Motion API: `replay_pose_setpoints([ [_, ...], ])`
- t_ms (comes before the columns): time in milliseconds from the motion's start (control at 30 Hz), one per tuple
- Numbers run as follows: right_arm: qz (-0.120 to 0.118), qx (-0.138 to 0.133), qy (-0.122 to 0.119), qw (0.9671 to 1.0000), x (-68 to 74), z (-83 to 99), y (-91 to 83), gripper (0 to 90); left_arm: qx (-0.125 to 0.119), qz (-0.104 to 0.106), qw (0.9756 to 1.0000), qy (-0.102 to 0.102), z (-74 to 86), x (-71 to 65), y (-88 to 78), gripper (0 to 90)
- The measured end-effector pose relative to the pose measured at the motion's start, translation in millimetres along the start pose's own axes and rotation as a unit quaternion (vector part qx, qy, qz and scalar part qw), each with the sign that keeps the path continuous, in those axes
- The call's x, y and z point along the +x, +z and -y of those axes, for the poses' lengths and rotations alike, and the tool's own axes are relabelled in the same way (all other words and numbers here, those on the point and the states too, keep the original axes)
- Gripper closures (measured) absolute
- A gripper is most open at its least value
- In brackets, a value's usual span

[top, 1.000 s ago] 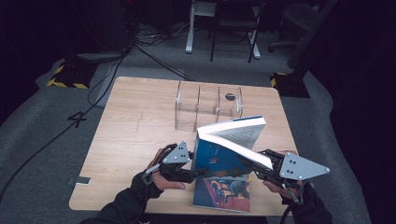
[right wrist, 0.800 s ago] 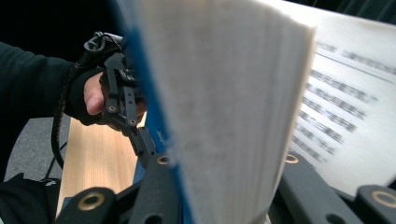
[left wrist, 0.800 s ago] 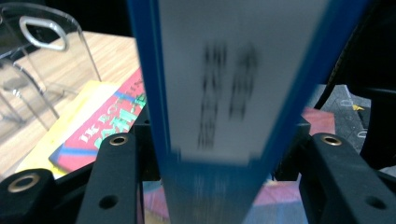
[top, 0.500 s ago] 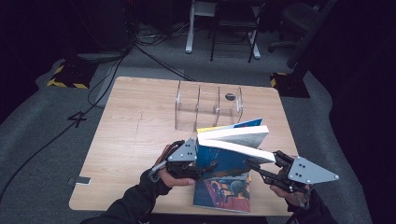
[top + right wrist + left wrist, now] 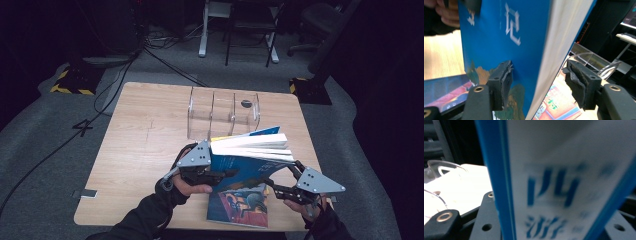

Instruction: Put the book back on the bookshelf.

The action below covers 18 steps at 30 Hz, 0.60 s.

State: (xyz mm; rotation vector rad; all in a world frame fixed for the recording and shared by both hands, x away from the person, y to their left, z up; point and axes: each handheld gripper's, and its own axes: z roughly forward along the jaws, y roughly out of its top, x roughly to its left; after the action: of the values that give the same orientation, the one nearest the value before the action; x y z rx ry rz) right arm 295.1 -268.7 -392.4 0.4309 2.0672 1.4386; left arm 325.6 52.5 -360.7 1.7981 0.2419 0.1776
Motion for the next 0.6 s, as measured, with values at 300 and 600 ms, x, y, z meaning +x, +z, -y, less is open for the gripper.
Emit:
replay_pose_setpoints([
  [300, -0.001, 0.027, 0.001, 0.9996, -4.7, 6.3, 2.5, 34.8, -0.020, -0.001, 0.9997, 0.015, -20.5, 2.1, -1.1, 53.4],
  [600, 0.012, 0.040, 0.031, 0.9986, -20.9, 10.7, -9.5, 33.0, -0.016, -0.013, 0.9996, 0.018, -32.2, 4.4, 0.7, 53.2],
])
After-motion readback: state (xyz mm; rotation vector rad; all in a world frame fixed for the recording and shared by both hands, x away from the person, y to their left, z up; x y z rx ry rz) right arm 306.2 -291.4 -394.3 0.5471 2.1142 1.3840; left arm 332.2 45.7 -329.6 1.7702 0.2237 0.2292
